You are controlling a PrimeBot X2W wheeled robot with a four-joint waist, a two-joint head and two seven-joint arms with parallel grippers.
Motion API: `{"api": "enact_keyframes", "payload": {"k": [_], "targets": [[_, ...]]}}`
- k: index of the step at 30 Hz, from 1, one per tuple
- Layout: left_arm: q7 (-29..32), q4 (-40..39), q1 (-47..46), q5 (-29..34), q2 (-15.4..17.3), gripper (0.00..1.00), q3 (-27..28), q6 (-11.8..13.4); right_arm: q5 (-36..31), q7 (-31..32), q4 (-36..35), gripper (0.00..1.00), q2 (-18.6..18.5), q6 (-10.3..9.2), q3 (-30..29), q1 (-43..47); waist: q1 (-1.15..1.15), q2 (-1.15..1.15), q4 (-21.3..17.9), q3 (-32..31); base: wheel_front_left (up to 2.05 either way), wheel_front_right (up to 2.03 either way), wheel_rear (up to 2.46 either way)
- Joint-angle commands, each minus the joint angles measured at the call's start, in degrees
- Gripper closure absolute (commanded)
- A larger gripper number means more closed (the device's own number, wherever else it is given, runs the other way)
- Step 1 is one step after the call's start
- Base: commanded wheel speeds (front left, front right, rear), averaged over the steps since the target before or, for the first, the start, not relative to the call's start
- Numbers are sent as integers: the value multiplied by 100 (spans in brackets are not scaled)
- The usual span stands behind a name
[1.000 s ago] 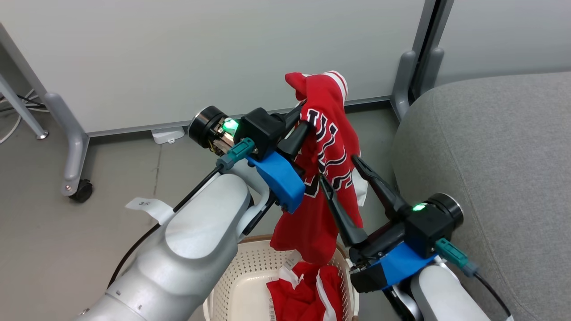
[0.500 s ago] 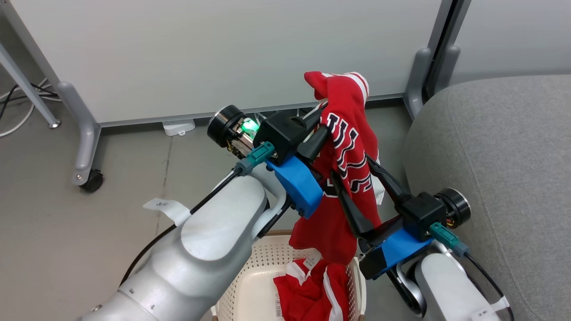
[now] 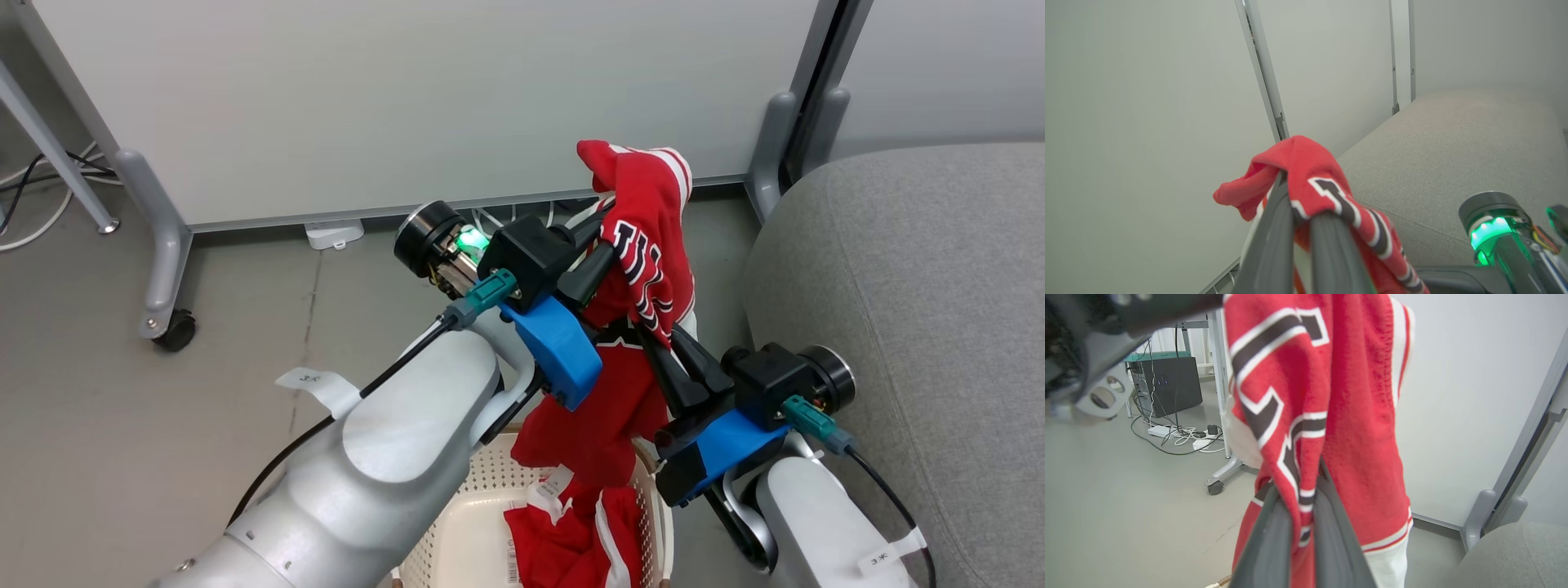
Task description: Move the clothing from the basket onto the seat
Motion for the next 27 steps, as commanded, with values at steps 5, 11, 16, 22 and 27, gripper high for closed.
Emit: {"api": "enact_keyframes", "payload": {"k": [5,11,16,22,27], "targets": [[-48,46,-16,-41,3,100,-26,38,73,-4,-51,100,-21,3,32,-10,0,0,-29,-23,0,0,0],[-71,78,-47,-68,2,100,-38,42,105,-4,-100,100,-21,3,44,25,0,0,-28,-26,0,0,0],[-84,110,-46,-82,2,100,-46,49,119,-4,-116,100,-21,3,61,33,0,0,-30,-39,0,0,0],[-92,143,-40,-111,16,100,-62,49,144,-4,-137,100,-21,3,100,32,0,0,-40,-52,0,0,0],[-104,162,-40,-119,18,100,-72,53,175,-4,-157,100,-21,3,113,37,0,0,-46,-56,0,0,0]]}}
